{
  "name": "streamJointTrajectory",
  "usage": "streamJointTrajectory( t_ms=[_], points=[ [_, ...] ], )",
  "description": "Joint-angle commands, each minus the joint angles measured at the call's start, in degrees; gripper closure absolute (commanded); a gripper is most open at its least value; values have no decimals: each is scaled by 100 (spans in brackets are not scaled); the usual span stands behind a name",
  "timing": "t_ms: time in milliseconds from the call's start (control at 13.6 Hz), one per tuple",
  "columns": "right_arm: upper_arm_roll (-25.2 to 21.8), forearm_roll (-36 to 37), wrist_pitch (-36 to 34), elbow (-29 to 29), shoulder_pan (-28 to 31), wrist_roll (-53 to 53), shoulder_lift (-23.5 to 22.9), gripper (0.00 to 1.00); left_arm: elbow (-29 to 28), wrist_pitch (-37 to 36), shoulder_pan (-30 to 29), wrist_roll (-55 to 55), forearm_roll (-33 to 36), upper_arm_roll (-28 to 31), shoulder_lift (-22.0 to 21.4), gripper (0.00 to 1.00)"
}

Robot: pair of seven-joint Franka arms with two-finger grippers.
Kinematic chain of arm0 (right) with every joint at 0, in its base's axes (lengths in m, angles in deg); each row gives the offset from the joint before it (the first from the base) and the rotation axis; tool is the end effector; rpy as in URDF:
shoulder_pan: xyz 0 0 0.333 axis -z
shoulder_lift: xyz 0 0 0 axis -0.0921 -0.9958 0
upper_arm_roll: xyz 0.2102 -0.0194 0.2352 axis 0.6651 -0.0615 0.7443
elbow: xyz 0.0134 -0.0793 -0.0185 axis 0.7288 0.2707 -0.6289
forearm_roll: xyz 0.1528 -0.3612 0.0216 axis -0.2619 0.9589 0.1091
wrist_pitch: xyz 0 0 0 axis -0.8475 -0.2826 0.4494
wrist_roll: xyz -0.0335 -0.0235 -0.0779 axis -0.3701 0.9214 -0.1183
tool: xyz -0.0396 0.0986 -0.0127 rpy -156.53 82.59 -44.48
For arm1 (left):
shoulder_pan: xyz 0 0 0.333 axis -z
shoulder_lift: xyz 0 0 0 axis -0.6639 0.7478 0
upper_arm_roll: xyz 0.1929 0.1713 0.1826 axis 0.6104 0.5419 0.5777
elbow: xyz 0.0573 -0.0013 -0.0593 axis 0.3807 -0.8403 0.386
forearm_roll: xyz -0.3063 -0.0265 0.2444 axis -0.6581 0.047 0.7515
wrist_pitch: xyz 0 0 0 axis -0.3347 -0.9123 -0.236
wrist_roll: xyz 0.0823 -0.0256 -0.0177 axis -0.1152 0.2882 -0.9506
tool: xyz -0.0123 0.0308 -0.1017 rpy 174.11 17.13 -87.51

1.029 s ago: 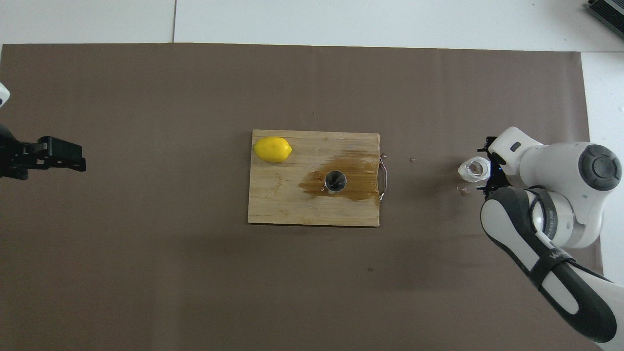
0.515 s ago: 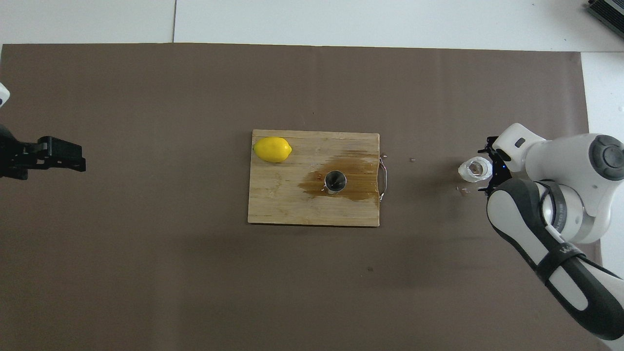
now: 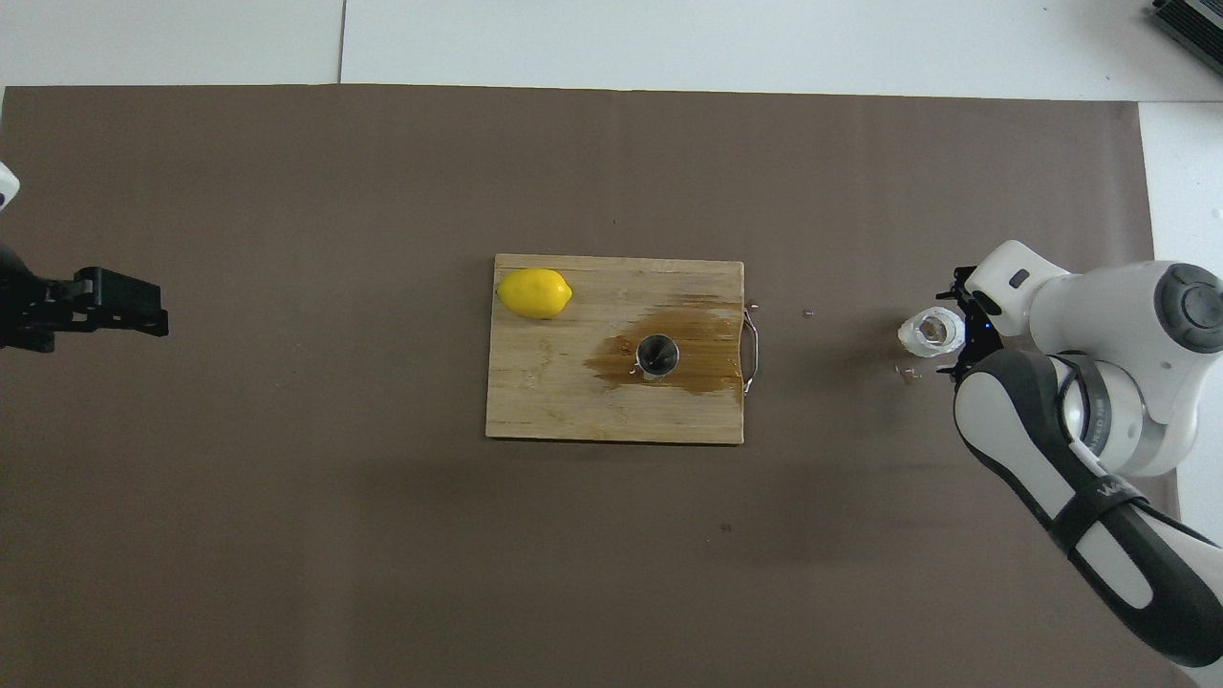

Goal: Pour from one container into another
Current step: 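Close the right gripper on the white cup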

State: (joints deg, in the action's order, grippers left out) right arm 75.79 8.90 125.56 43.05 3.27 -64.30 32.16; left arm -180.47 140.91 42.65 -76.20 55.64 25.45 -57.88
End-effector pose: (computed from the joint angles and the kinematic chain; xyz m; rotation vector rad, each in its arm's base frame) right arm 0.5663 -0.0312 0.3263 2.2179 2.1570 0.1762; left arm 0.5344 -0.0385 0.6230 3.1241 0.1219 -0.0308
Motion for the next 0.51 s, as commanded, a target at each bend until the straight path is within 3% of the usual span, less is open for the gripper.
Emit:
streamJointTrajectory(
  t_ms=[0, 441],
  points=[
    [16, -144, -115, -205, 14, -136, -141, 2, -61, 5, -69, -6, -54, -30, -52, 0],
    [16, -355, -124, -206, 6, -136, -194, 2, -61, 5, -69, -6, -54, -39, -52, 0]
  ],
)
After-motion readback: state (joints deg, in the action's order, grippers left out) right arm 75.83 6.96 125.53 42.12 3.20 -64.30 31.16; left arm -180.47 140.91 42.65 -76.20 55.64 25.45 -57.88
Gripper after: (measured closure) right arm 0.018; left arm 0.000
